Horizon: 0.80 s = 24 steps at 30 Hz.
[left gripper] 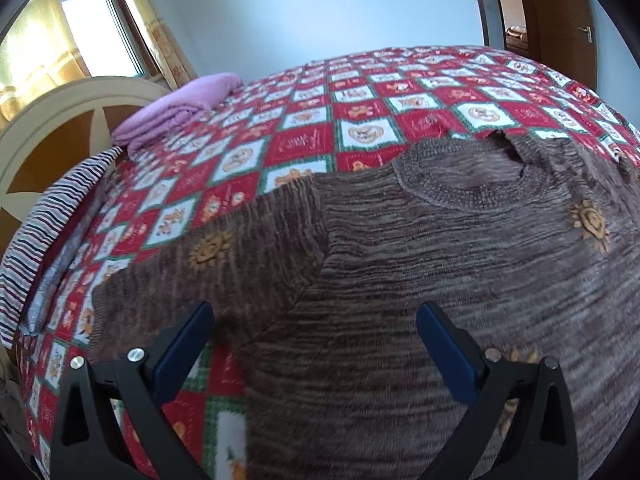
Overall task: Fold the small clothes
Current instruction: 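Grasp the brown sweater's sleeve cuff with the right gripper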
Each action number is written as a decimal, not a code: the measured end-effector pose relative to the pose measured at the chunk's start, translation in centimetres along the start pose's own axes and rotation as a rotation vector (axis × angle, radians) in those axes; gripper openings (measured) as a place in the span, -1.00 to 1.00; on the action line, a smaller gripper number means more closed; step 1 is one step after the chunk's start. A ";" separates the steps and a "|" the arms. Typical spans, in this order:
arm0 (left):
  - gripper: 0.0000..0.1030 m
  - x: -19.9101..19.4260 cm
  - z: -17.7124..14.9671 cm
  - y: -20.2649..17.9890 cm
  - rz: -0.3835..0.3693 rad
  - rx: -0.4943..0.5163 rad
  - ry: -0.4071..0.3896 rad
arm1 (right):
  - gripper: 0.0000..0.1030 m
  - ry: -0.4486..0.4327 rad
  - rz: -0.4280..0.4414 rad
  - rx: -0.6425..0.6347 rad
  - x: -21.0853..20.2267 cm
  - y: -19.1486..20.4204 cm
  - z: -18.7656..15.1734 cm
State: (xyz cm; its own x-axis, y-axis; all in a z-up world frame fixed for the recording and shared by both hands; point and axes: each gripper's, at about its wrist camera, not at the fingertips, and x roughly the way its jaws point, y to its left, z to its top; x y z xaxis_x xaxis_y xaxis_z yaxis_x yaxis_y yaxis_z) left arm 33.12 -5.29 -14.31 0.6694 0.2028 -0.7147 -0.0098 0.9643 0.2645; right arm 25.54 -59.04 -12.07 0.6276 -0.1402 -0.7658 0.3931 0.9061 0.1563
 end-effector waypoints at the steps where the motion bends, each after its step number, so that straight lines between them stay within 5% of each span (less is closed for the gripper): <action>1: 1.00 0.3 0.1 -0.1 -0.004 -0.004 0.008 | -0.13 -0.003 -0.011 0.003 0.6 -0.2 0.6; 9: 1.00 3.4 0.2 -0.3 -0.037 -0.040 0.094 | -0.18 0.037 -0.041 0.013 6.5 -0.5 3.7; 11: 1.00 3.9 0.2 -0.4 -0.050 -0.049 0.107 | -0.39 0.031 -0.037 -0.020 6.5 0.1 3.5; 13: 1.00 4.1 0.2 -0.4 -0.061 -0.059 0.111 | -0.80 0.038 -0.015 -0.055 6.4 0.6 3.4; 15: 1.00 4.3 0.1 -0.5 -0.068 -0.057 0.117 | -0.89 0.049 -0.005 -0.061 6.0 0.6 3.6; 24: 1.00 4.9 -0.3 0.6 -0.150 -0.130 0.127 | -0.90 -0.077 0.000 -0.086 -0.2 3.8 6.3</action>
State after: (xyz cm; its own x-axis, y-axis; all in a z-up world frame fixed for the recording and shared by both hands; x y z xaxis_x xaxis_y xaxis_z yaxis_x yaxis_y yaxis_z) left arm 36.14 -3.66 -17.85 0.5721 0.0678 -0.8173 -0.0184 0.9974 0.0699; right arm 31.12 -58.14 -7.35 0.6783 -0.1678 -0.7154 0.3366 0.9364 0.0995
